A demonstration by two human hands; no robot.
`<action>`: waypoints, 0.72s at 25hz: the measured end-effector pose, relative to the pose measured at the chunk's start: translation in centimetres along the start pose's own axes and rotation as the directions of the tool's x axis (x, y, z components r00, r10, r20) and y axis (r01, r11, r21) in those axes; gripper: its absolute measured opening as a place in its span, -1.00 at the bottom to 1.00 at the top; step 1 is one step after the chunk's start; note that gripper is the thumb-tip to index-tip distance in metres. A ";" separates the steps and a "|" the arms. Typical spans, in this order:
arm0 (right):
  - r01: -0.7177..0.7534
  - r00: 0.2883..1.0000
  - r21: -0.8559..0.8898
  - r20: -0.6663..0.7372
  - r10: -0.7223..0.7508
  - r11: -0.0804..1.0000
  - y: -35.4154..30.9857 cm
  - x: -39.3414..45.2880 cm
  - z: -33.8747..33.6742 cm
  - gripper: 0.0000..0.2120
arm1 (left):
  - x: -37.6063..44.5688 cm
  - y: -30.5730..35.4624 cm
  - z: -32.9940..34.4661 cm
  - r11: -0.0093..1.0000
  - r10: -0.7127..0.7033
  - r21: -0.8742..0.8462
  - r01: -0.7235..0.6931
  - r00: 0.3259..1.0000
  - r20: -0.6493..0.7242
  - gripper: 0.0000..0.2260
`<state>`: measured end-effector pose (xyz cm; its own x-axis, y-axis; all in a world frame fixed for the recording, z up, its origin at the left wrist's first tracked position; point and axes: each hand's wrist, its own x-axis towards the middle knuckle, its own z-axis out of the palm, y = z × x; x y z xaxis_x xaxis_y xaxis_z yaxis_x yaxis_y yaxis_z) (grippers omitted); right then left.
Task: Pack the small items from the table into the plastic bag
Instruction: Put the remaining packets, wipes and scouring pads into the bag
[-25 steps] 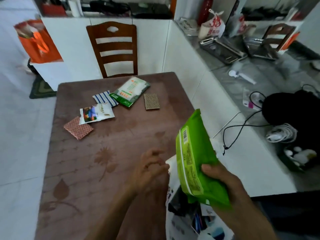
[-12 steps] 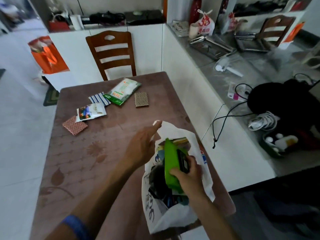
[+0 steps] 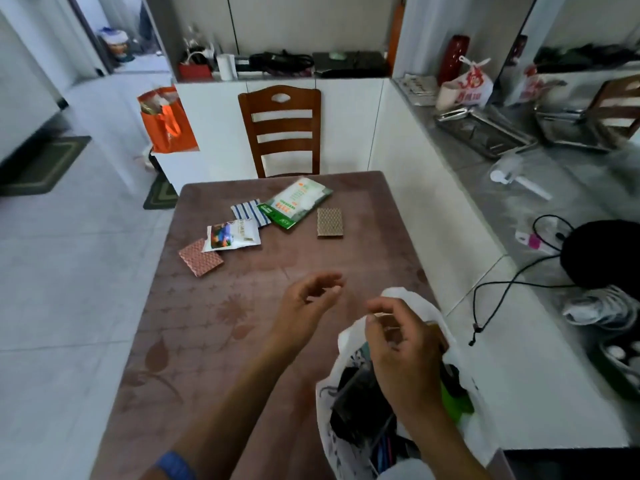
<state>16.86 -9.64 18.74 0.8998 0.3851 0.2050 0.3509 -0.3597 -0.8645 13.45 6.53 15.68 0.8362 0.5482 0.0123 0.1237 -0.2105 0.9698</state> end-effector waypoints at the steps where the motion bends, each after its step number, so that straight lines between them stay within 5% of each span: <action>1: 0.049 0.999 0.026 0.003 -0.049 0.998 -1.6 1.1 1.0 -0.90 | 0.7 -0.6 -1.5 0.994 -0.094 -0.061 0.089 0.992 -0.083 -0.81; 6: 0.117 0.972 -0.069 0.213 -0.100 0.991 -5.2 5.9 9.2 -0.85 | 4.6 -5.9 -10.3 0.931 -0.362 -0.060 0.359 0.894 -0.265 -0.78; 12: -0.001 0.905 -0.203 0.417 0.088 0.979 -5.2 11.9 20.6 -0.81 | 9.8 -15.5 -19.3 0.824 -0.532 -0.030 0.565 0.755 -0.384 -0.75; 16: -0.028 0.846 -0.340 0.492 0.204 0.940 -0.9 17.3 26.1 -0.78 | 13.5 -20.7 -22.1 0.736 -0.614 -0.091 0.671 0.604 -0.509 -0.67; 18: -0.176 0.809 -0.371 0.473 0.349 0.912 2.4 20.8 27.5 -0.84 | 16.1 -22.9 -22.8 0.680 -0.650 -0.121 0.723 0.518 -0.557 -0.61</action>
<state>29.24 20.88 8.29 0.7281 0.5880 -0.3523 0.2578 -0.7112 -0.6540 11.93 38.67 -0.72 0.0550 0.8712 -0.4878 0.6242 0.3514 0.6978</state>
